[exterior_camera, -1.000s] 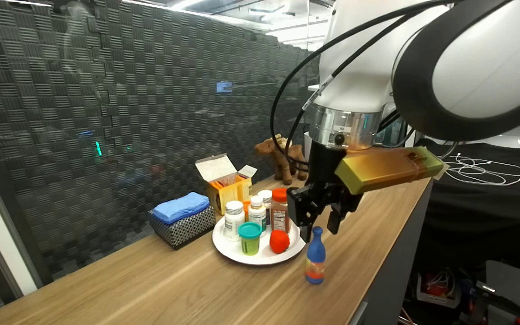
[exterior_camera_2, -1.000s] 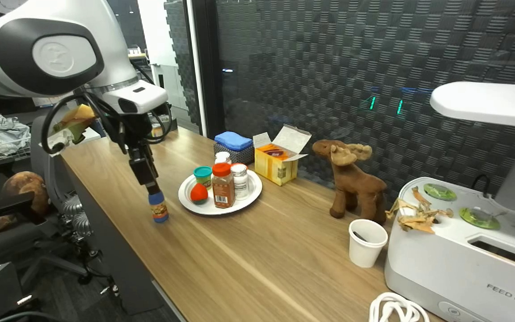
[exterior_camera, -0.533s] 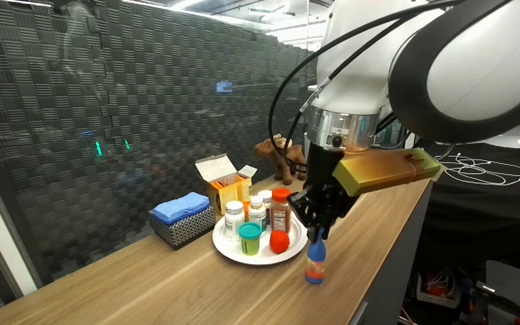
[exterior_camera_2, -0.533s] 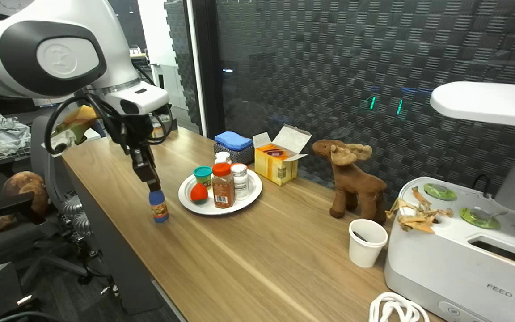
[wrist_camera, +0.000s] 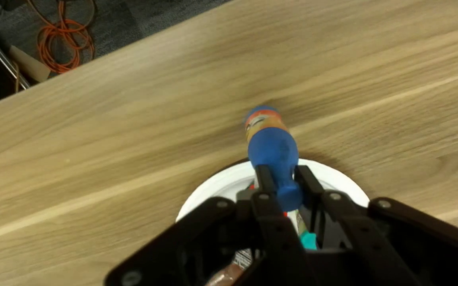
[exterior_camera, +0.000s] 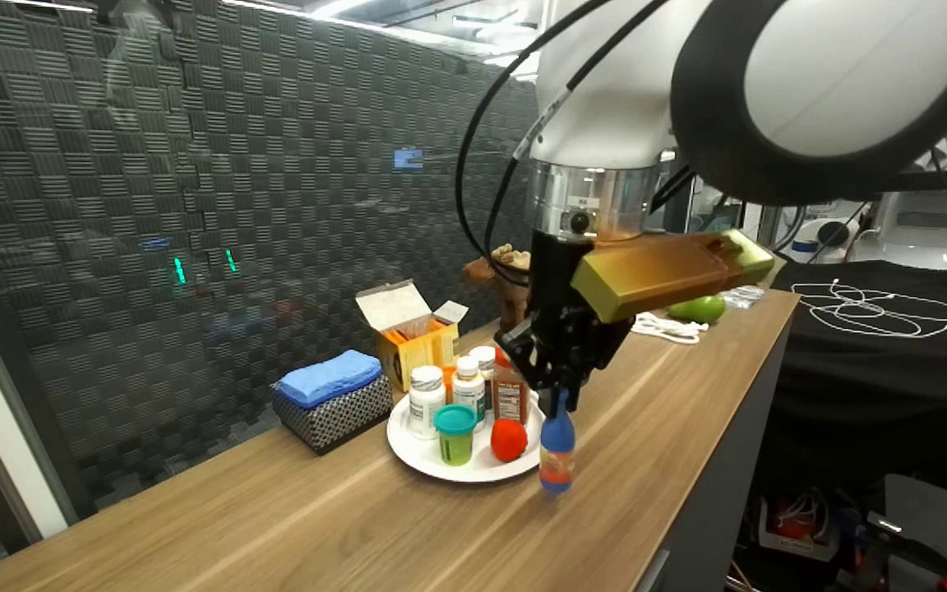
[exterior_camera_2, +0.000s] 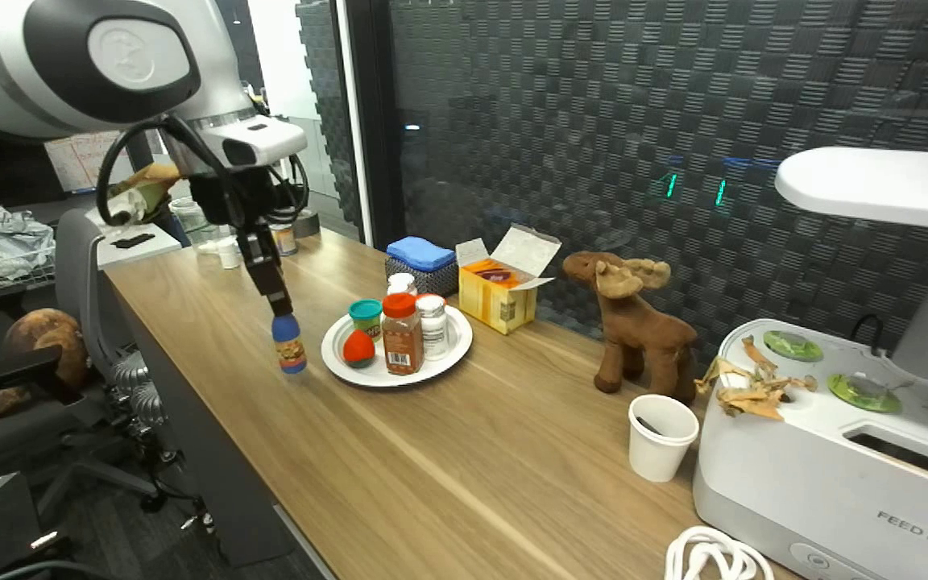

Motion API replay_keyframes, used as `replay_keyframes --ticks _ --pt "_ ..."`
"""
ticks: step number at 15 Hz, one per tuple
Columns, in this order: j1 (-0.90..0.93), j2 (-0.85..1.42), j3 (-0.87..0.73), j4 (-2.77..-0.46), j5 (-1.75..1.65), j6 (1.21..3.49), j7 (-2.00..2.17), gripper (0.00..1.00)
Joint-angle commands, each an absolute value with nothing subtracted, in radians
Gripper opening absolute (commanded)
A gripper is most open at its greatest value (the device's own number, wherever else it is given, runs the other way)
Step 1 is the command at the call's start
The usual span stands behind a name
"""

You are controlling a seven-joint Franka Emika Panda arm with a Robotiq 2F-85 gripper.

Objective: Pick up all the objects surrounding the white plate and arrange them on the plate

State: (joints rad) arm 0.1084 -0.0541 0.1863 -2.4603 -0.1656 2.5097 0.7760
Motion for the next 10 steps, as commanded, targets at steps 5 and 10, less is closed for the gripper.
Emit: replay_keyframes --ticks 5,10 --pt "0.146 0.079 0.181 -2.257 -0.208 2.432 0.798 0.05" --pt "0.163 0.162 0.153 -2.196 -0.201 2.443 0.794 0.05"
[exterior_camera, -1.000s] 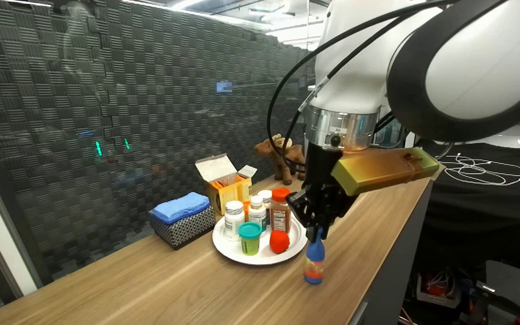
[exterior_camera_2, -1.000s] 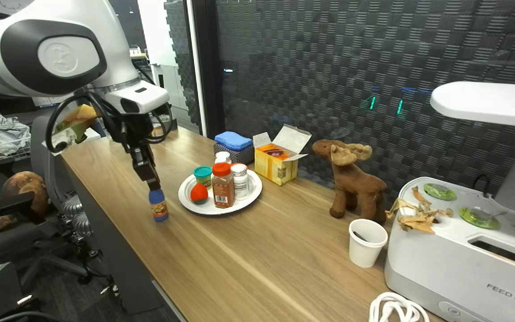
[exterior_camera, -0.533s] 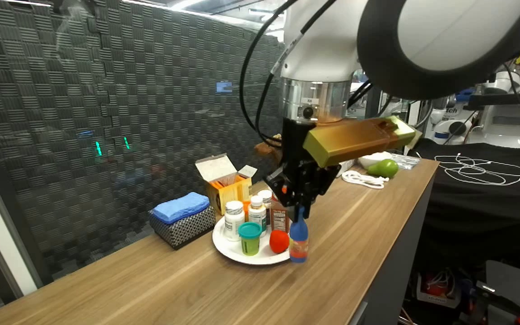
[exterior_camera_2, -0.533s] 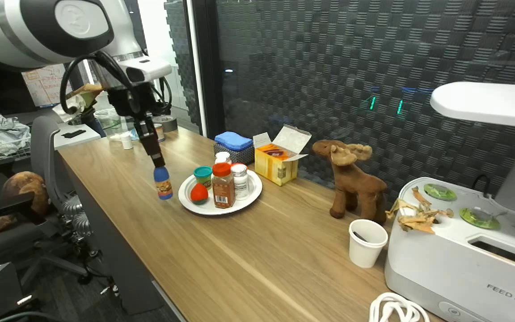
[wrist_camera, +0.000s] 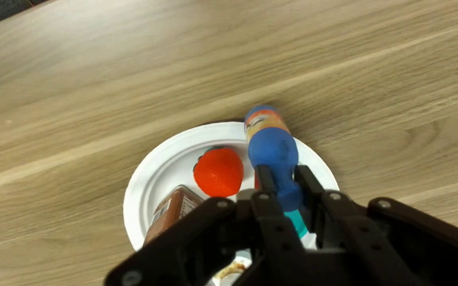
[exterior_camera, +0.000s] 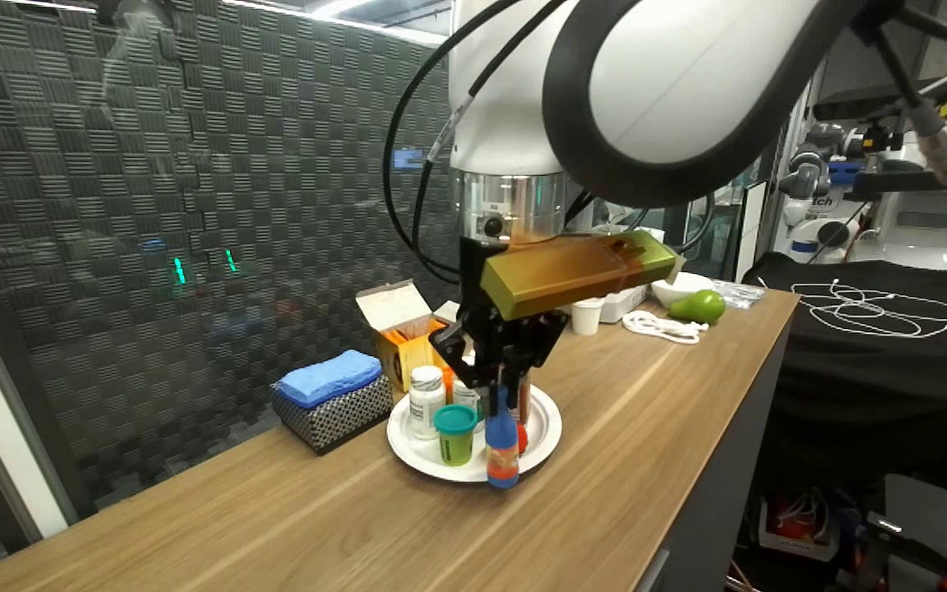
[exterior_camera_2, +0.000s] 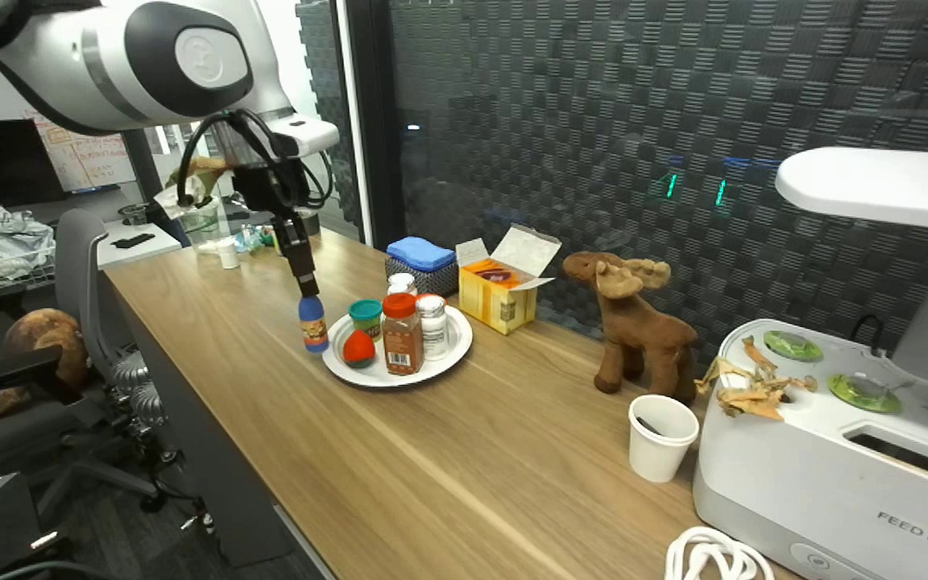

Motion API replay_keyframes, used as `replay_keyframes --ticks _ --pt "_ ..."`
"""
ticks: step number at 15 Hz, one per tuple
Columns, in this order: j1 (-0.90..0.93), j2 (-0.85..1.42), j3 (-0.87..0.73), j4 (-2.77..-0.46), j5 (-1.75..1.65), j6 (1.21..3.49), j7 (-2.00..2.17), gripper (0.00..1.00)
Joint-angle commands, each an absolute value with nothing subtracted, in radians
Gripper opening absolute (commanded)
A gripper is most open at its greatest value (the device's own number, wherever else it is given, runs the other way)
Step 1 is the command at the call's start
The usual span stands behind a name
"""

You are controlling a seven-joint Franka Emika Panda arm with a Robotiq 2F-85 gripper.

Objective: Pick up all the objects surrounding the white plate and arrange them on the plate

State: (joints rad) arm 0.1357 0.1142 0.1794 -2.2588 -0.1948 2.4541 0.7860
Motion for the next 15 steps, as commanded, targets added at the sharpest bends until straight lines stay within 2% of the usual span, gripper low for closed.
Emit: replay_keyframes --ticks 1,15 --pt "0.166 0.165 0.149 -2.190 -0.195 2.443 0.788 0.05" --pt "0.200 0.150 0.099 -2.193 -0.277 2.495 0.862 0.05"
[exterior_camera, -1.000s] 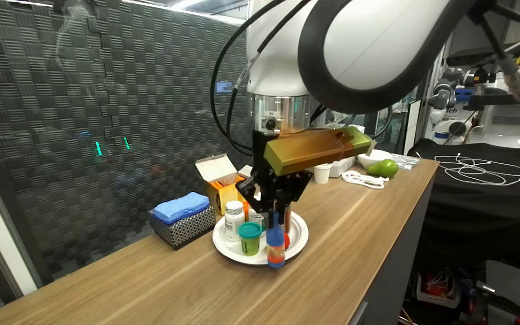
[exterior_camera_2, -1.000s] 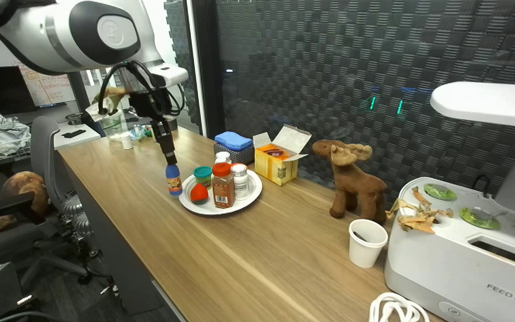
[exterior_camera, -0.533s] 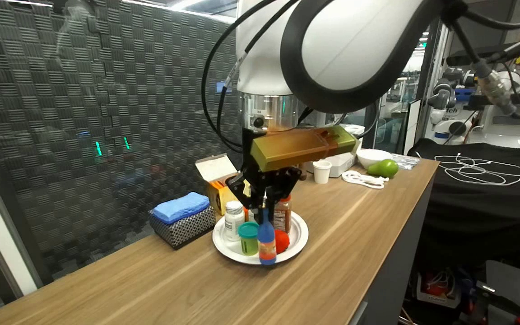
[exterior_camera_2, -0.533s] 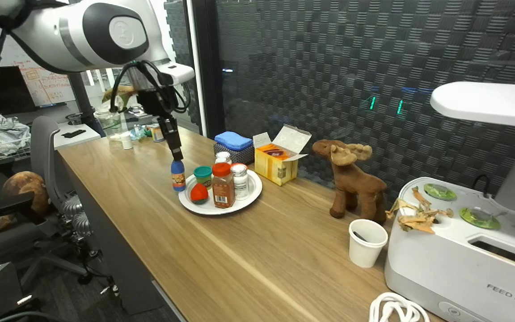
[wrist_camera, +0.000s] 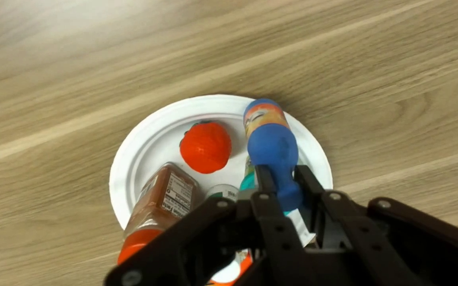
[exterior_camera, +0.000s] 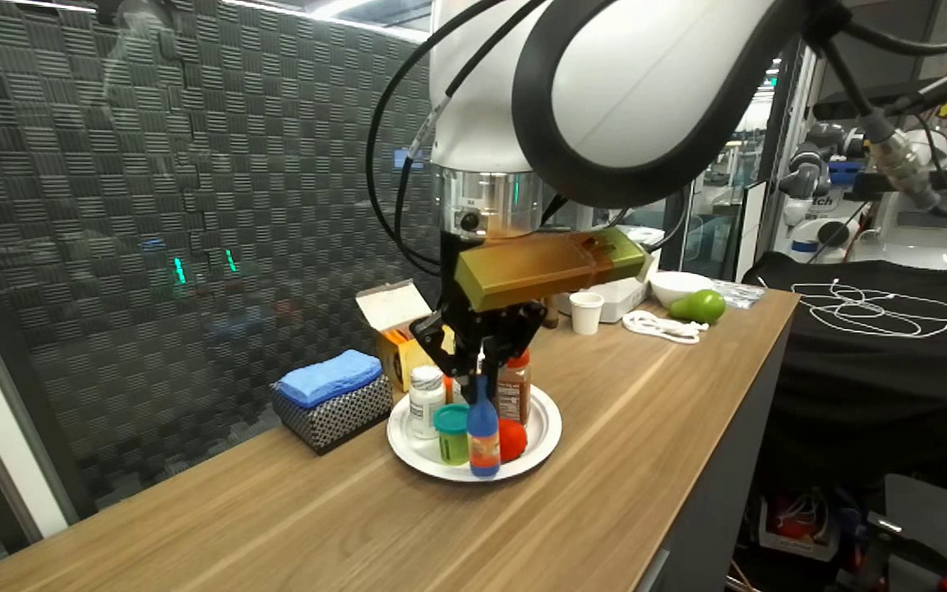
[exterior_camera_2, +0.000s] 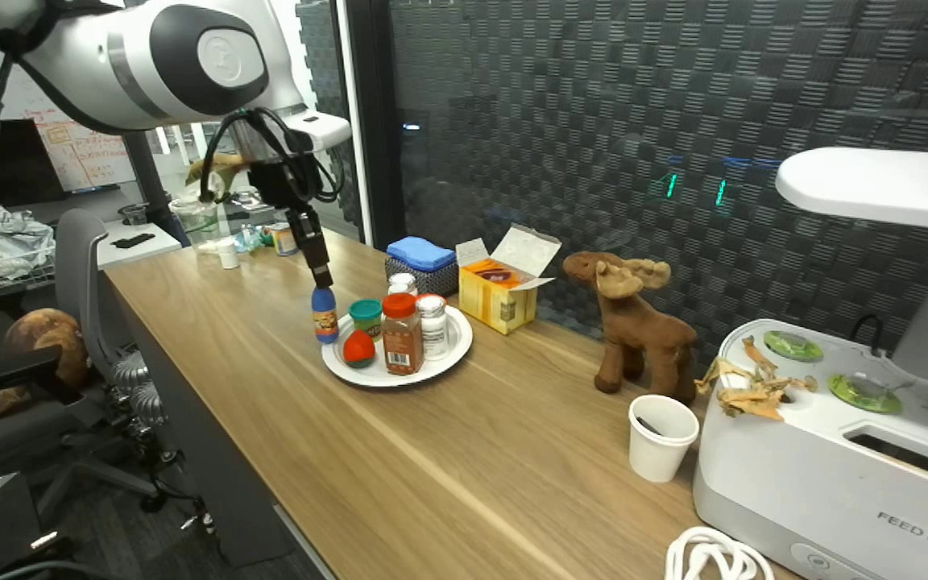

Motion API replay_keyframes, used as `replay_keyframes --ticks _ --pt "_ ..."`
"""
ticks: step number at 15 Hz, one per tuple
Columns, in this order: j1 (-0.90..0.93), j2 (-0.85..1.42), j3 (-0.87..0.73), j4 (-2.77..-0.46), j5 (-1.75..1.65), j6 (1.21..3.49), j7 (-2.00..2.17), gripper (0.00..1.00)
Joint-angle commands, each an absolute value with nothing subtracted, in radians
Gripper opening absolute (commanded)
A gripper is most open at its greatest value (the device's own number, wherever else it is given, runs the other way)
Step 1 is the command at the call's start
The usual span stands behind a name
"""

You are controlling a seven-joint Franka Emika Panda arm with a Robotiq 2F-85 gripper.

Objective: Pick up all the objects surrounding the white plate and arrange them on the plate

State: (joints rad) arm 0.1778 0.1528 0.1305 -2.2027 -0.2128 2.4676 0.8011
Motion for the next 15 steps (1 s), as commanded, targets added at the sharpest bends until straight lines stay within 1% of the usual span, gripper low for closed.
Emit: replay_keyframes --ticks 1,15 --pt "0.201 0.151 0.094 -2.191 -0.299 2.498 0.877 0.05" --pt "0.199 0.204 0.071 -2.202 -0.308 2.567 0.890 0.05"
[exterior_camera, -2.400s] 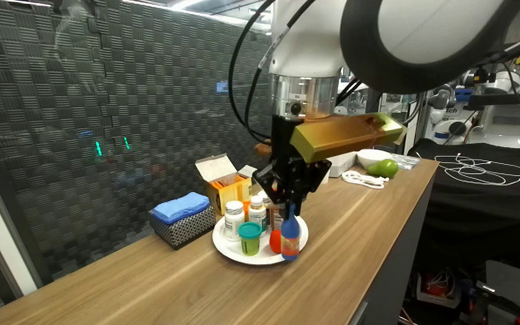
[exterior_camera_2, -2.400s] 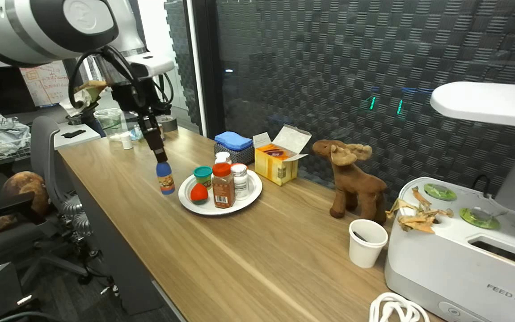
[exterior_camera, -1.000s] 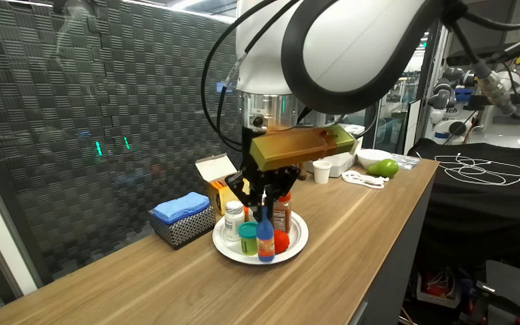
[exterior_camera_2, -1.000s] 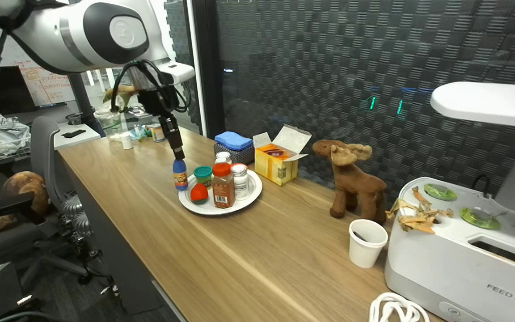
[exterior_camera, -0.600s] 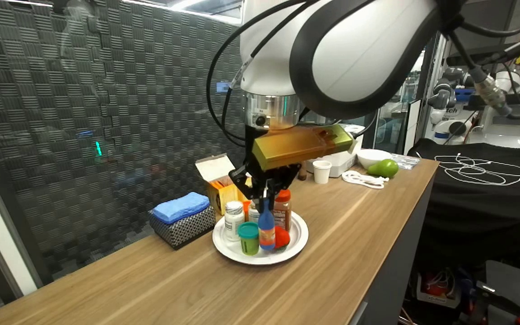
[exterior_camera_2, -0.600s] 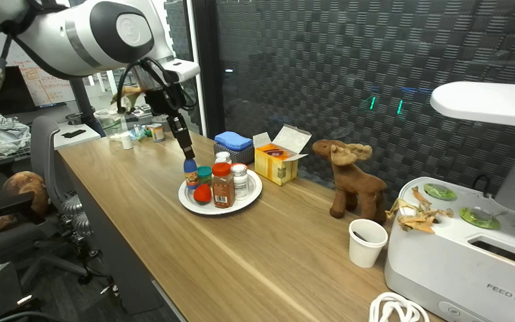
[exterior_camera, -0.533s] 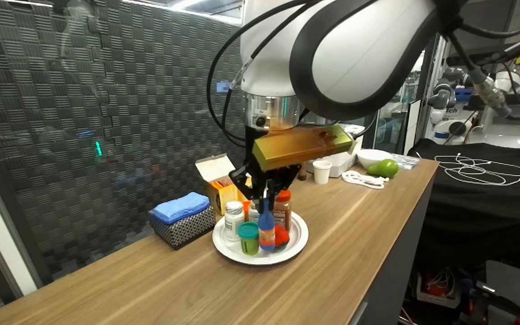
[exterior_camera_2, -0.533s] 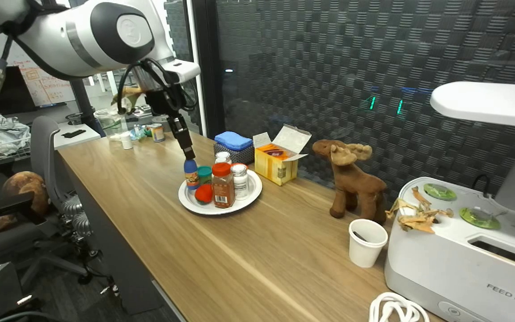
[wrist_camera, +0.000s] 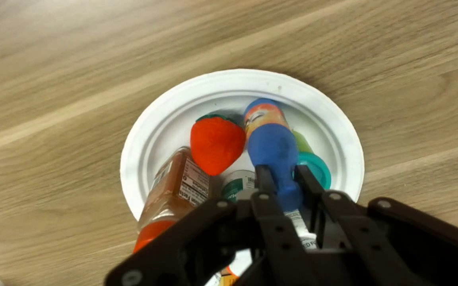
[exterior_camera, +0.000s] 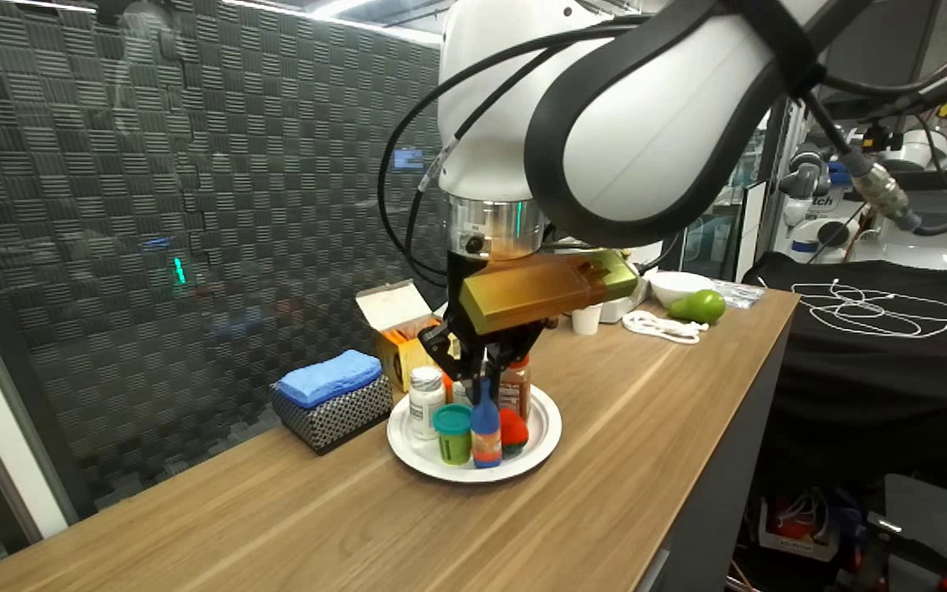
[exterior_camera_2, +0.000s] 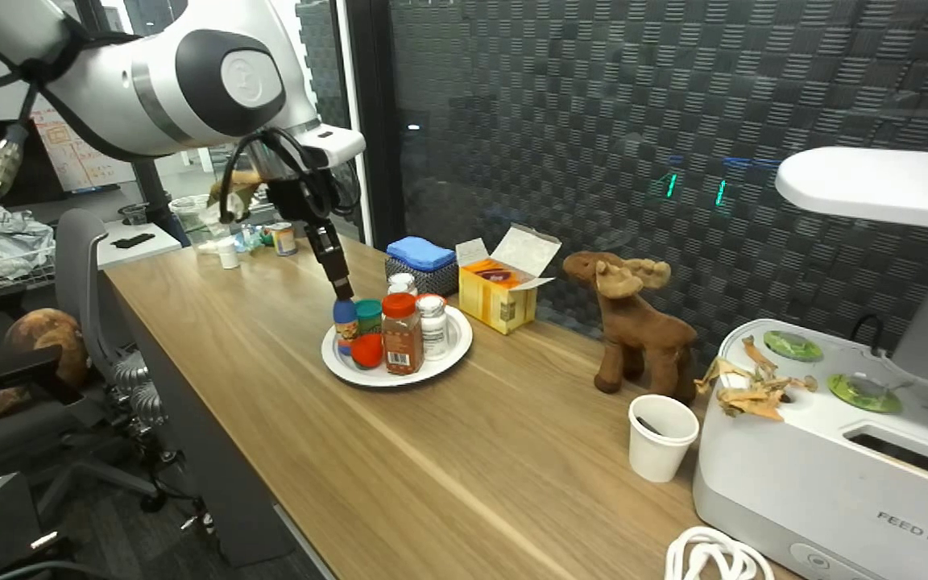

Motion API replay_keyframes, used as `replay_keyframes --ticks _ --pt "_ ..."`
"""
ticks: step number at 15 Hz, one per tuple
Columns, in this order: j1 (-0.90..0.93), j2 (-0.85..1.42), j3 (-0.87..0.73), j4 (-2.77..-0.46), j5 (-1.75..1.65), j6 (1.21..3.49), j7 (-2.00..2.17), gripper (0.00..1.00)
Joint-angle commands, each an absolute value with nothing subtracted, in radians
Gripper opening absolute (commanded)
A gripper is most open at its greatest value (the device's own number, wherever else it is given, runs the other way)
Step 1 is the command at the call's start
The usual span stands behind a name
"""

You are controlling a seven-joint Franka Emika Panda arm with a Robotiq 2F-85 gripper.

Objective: Pick up all the objects surrounding the white plate and arrange them on the plate

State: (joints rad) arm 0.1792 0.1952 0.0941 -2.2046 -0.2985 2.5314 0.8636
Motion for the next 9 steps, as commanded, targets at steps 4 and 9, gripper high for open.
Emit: replay_keyframes --ticks 4,9 --pt "0.204 0.212 0.056 -2.204 -0.311 2.590 0.900 0.05" --pt "0.216 0.215 0.045 -2.203 -0.323 2.590 0.906 0.05"
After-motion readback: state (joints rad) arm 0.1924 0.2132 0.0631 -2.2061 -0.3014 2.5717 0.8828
